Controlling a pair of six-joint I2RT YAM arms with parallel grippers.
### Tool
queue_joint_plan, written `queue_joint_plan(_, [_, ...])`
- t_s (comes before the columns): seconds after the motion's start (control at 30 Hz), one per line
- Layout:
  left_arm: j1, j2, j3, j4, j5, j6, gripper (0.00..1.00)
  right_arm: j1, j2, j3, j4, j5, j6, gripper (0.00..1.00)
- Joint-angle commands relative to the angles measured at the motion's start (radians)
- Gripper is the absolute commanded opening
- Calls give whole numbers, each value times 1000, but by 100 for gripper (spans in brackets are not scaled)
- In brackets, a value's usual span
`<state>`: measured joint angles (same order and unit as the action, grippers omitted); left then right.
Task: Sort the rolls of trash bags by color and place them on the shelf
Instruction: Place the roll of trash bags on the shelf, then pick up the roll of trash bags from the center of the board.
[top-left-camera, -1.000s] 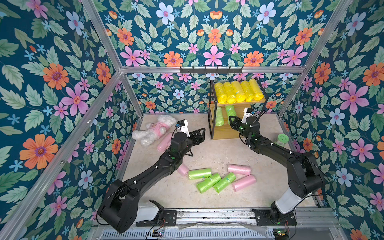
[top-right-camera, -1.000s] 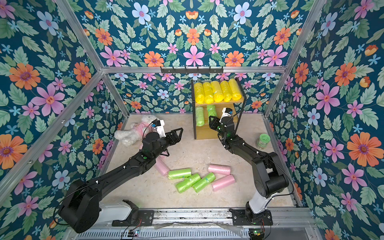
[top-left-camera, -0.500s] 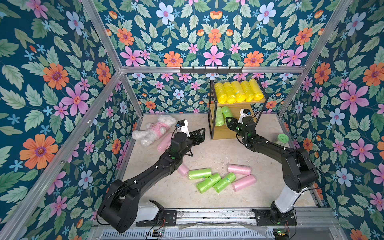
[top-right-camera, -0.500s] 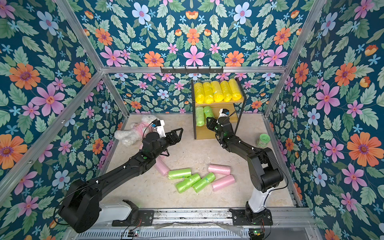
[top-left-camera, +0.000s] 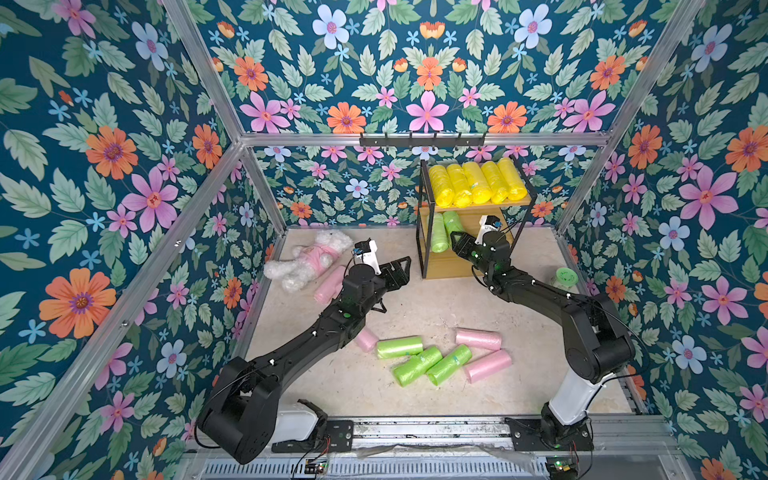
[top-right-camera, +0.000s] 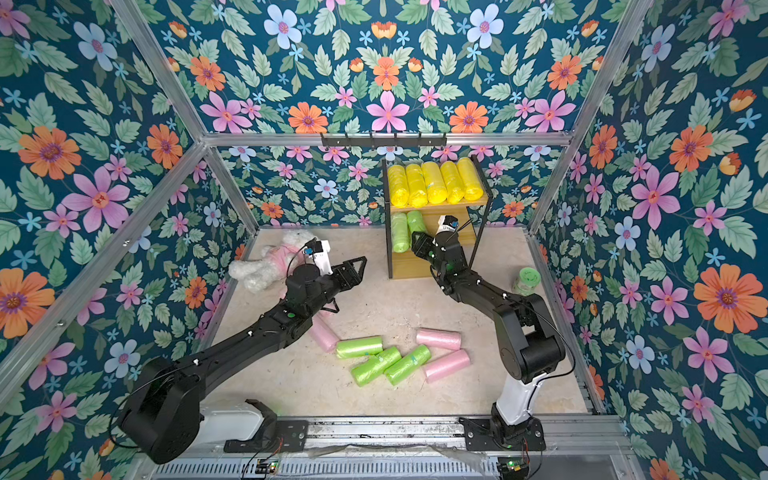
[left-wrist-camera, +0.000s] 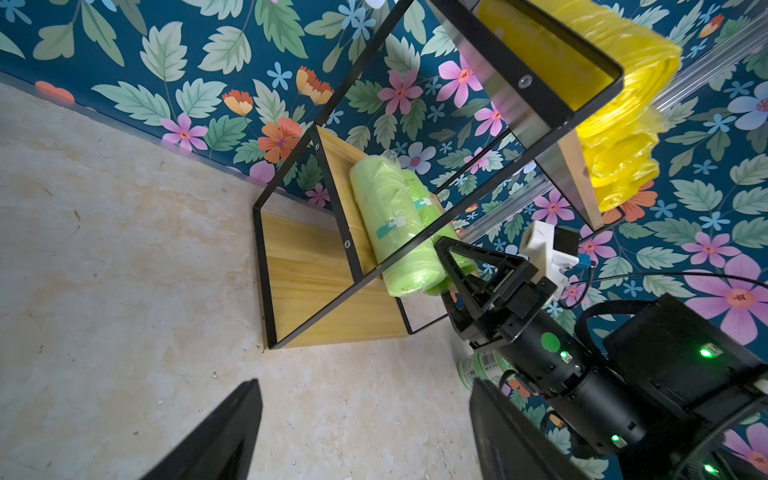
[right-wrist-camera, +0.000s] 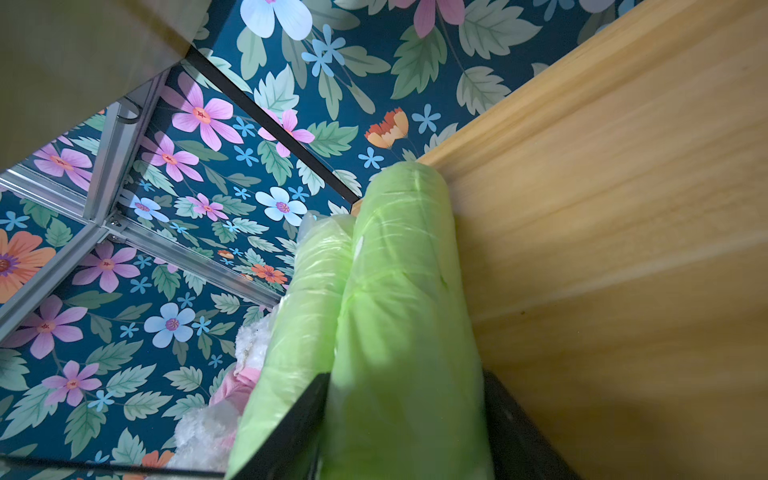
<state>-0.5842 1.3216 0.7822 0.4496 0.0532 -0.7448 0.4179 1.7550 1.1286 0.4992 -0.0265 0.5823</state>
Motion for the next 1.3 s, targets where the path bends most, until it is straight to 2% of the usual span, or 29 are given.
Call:
queue_joint_plan(0.0, [1,4,-1,-6,9,34,84,1,-36,-21,19,9,-11,63])
queue_joint_plan(0.2, [1,18,-1,-89,27,98,84,0,-136,-87,27,22,-21,70])
queue_joint_plan(0.33, [0,37,15,-183,81,169,83,1,-207,-151,26,28,-27,72])
queue_joint_plan(0.47, [-19,48,45,-374,103,285,81,0,-309,-245,28,15,-47,73])
queue_joint_plan(0.67, [-116,3,66,-673,15,401,80,1,-472,-364,-37,0,-125,75])
queue_joint_plan(0.8, [-161,1,61,-837,24,395,79,0,-545,-421,-46,-1,-137,77])
queue_joint_plan(0.93, [-193,-3,22,-881,76,367,80,-5,-566,-445,-26,-15,-125,77])
queue_joint_plan(1.13, [-255,70,59,-995,-36,374,82,-10,-547,-457,13,-54,-99,77])
queue_joint_plan(1.27, [-257,73,40,-992,-53,334,83,-11,-541,-464,13,-66,-93,77])
